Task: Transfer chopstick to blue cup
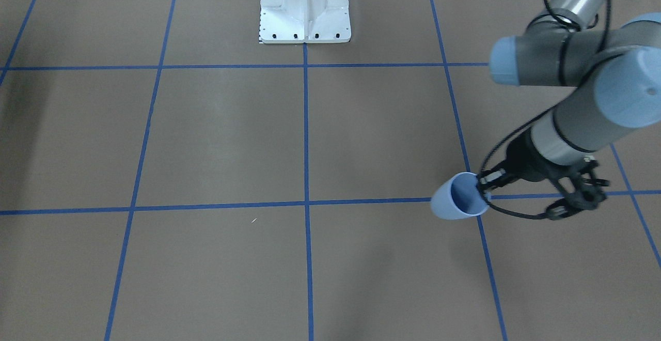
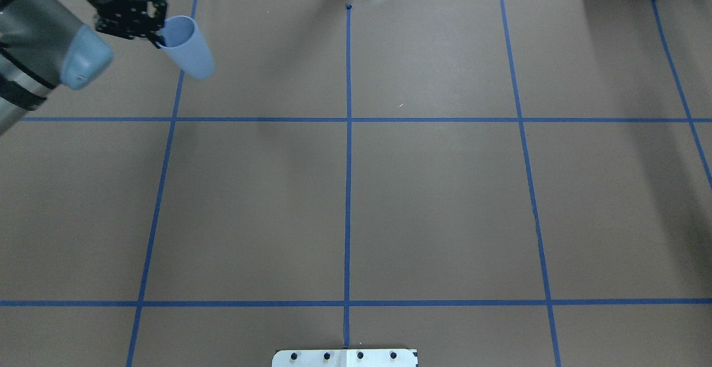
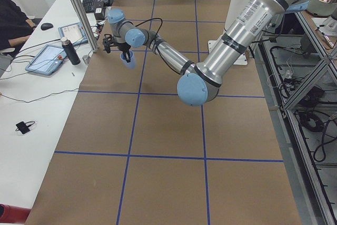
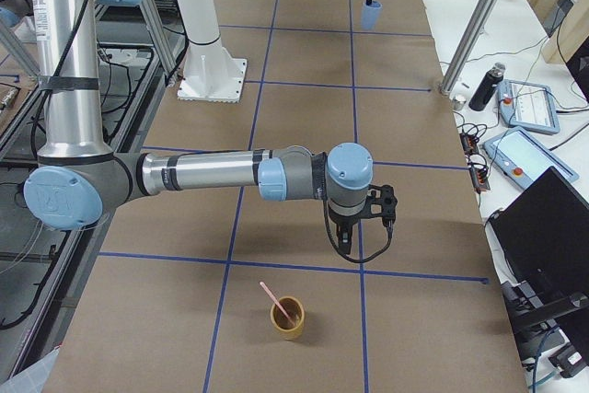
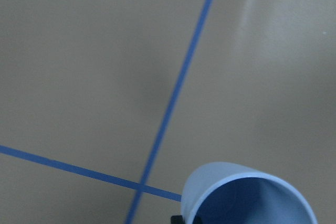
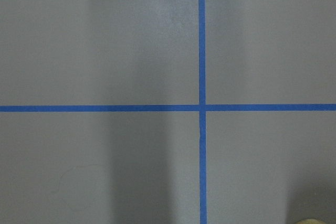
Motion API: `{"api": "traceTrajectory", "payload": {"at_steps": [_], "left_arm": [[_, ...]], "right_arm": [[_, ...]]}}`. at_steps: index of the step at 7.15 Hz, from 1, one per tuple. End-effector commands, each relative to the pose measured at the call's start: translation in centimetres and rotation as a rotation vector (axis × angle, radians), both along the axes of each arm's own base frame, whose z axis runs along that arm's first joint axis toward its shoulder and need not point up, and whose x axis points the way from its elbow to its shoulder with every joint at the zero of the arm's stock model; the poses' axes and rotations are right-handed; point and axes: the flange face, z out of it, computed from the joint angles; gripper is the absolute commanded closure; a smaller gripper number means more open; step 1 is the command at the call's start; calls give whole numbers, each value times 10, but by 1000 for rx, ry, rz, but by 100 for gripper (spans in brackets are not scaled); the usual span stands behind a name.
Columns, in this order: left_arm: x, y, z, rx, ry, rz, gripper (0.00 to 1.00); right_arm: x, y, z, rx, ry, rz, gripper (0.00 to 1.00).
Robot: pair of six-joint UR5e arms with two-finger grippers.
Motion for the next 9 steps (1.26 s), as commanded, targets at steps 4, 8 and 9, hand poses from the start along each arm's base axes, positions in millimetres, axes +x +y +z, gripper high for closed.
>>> {"api": "traceTrajectory", "payload": {"at_steps": [4, 8, 9], "left_arm": [[196, 87, -97, -20, -48, -19, 100], [231, 93, -94, -2, -52, 4, 96], [233, 94, -92, 1, -48, 5, 86]], "right_arm": [[-14, -2, -3, 0, -21, -24, 0], [-19, -7, -10, -16, -40, -13, 0], [-19, -7, -10, -16, -40, -13, 0]]}}
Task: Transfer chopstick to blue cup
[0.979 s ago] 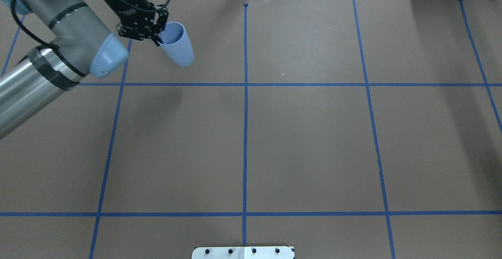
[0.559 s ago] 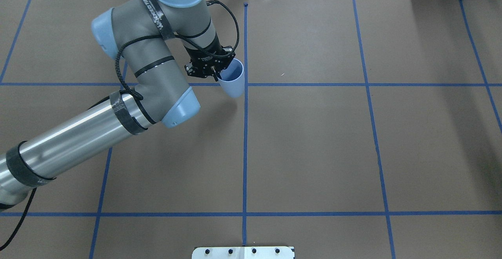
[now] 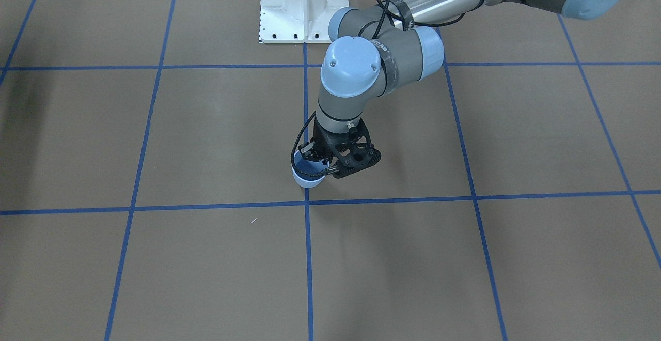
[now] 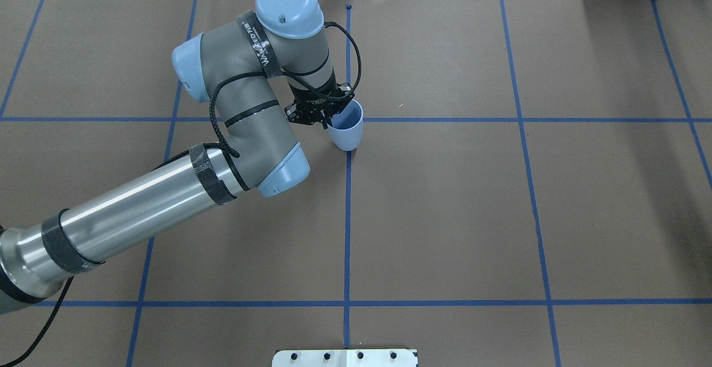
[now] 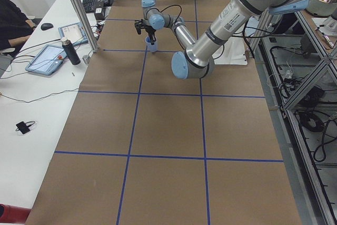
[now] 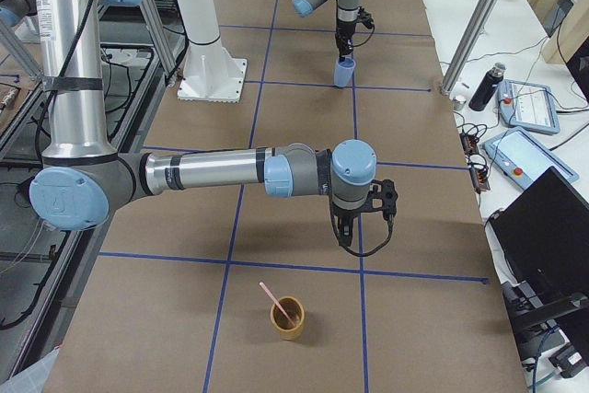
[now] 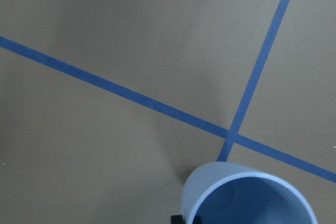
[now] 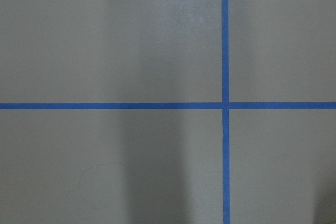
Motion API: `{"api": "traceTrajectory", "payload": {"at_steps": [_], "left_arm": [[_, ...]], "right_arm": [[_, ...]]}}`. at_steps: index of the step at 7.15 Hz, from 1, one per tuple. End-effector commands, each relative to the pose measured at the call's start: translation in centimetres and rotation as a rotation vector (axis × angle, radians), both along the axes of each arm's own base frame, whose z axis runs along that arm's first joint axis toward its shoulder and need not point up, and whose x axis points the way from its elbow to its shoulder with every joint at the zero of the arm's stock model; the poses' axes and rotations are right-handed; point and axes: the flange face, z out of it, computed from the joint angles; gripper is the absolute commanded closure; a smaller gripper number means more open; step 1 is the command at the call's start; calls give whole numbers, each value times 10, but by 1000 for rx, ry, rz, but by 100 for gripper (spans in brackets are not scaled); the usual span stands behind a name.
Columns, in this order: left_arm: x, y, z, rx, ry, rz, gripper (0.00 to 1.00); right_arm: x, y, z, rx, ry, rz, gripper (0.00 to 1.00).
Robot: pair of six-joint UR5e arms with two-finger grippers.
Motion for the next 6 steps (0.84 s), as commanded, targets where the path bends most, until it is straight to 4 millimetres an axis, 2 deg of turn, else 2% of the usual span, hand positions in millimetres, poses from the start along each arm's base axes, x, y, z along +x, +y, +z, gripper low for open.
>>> {"api": "traceTrajectory", "payload": {"at_steps": [1, 2, 3, 4, 5, 6], "left_arm": [[5, 2, 2, 7, 7, 5, 72], [1, 3, -3, 15, 17, 4, 14], [-23, 2, -16, 33, 42, -17, 2], [-47, 1, -17, 32, 46, -34, 2], [-81, -11, -22, 17, 24, -66, 2], [-104, -10, -19, 26, 9, -58, 2]], "right_arm": [[-1, -1, -2, -2, -4, 3, 0], [-2, -3, -3, 2, -4, 0, 0], [-1, -3, -5, 5, -9, 1, 0], [-2, -2, -5, 6, -16, -2, 0], [-1, -1, -5, 12, -22, -7, 0], [1, 4, 1, 23, -17, -21, 0]]}}
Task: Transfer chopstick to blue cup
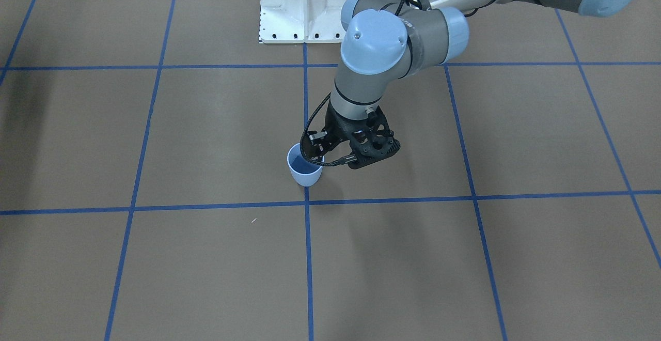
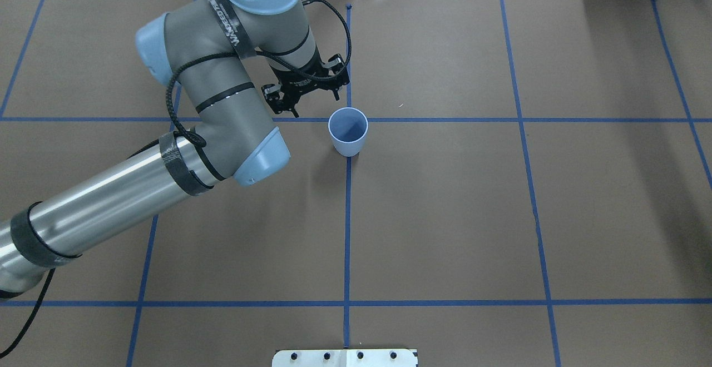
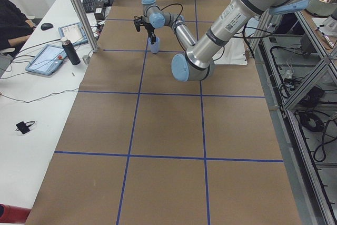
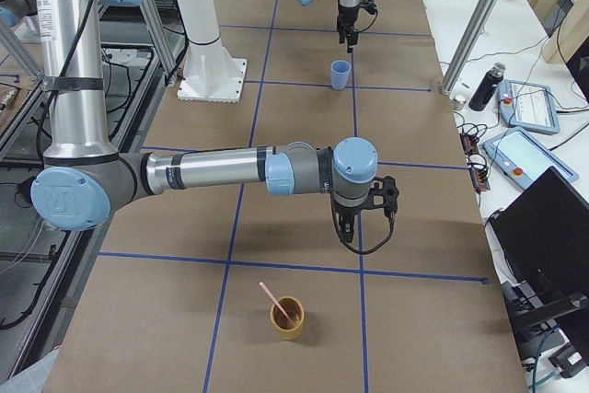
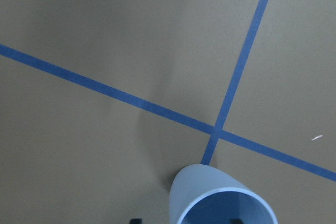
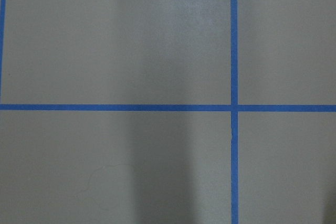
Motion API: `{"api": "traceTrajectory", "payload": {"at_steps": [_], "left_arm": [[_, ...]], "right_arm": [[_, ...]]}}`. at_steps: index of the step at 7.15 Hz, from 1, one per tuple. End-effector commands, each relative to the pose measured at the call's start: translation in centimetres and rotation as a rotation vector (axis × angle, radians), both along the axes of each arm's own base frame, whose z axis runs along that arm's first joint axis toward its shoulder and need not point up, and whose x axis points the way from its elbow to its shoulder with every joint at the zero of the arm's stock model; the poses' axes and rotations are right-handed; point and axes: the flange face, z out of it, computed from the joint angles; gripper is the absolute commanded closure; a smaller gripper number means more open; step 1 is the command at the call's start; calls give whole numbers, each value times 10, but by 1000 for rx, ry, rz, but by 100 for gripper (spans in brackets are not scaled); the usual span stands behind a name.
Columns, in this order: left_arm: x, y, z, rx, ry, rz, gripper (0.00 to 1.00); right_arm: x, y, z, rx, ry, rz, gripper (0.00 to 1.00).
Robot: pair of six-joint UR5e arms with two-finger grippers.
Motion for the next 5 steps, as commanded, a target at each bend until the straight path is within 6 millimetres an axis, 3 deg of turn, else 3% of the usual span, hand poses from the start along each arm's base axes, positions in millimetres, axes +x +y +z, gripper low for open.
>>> {"api": "traceTrajectory", "payload": {"at_steps": [1, 3, 5], "left_arm": [[-61, 7, 15, 36, -32, 7, 2], [-80, 6, 30, 46, -46, 1, 2], [-93, 5, 36, 47, -45, -14, 2]], "right_arm": [[3, 15, 21, 6, 14, -37, 0], [45, 65, 80, -120, 2, 56, 0], [60, 104, 108, -171, -1, 89, 0]]}}
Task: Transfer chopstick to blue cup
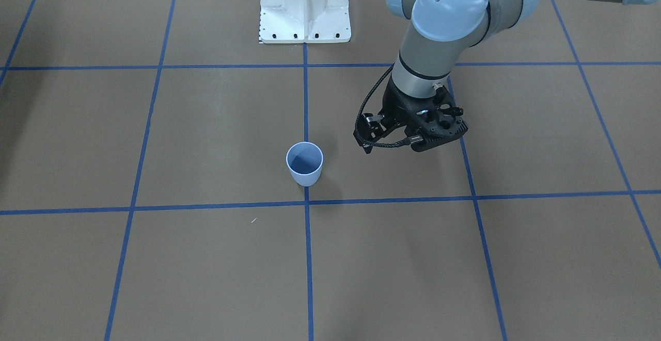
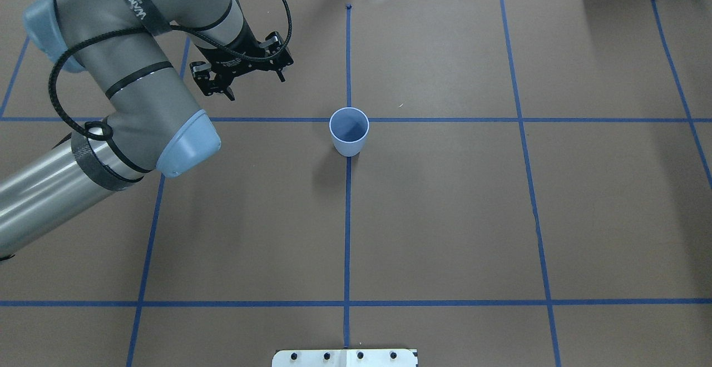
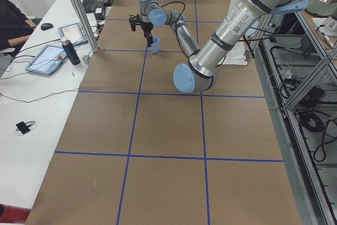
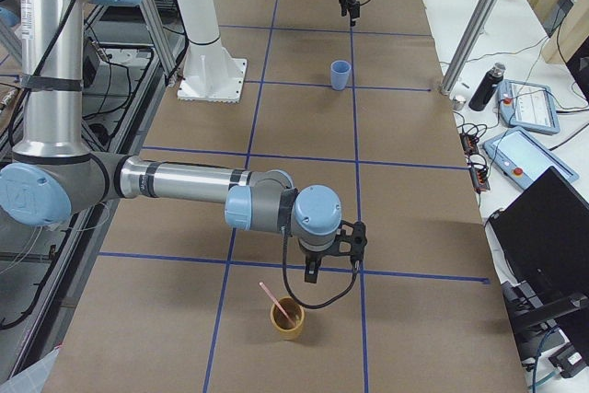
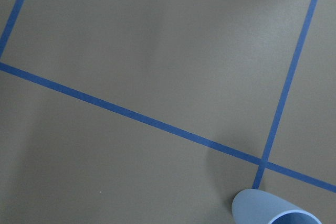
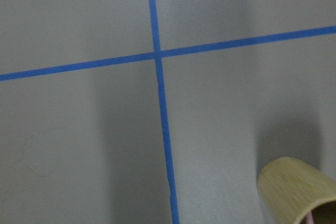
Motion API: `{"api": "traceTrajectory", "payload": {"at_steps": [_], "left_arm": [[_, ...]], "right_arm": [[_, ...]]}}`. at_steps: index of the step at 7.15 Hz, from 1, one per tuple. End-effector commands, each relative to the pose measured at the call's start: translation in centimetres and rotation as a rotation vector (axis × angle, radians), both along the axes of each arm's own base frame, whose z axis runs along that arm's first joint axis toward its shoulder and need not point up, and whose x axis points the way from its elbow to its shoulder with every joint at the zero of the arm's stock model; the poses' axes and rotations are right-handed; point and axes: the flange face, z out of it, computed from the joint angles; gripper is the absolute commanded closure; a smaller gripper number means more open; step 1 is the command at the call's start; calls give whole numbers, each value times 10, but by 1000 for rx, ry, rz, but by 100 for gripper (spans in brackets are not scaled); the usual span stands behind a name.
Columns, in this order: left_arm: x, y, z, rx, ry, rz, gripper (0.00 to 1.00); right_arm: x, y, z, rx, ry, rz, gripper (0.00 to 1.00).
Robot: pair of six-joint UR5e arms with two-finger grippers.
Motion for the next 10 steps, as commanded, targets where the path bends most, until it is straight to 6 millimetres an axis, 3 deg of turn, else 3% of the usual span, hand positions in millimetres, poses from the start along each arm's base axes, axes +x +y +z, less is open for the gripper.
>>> {"api": "traceTrajectory", "payload": {"at_steps": [1, 2, 6, 8, 9, 10], "left_arm": [[-10, -3, 4, 4, -3, -12, 2], [-14, -5, 5, 17, -7, -6, 2], [-11, -4, 9, 17, -14, -6, 2], [-12, -4, 8, 18, -13, -8, 2], [-12, -4, 8, 18, -13, -8, 2], [-12, -5, 9, 18, -15, -9, 2]], "right_arm": [[5, 45, 33, -64, -7, 14, 0], [5, 56, 36, -98, -12, 18, 0], [31, 72, 49, -100, 53, -42, 0], [33, 74, 56, -110, 96, -62, 0], [30, 73, 58, -116, 99, -72, 2], [30, 76, 60, -122, 96, -72, 12]]}}
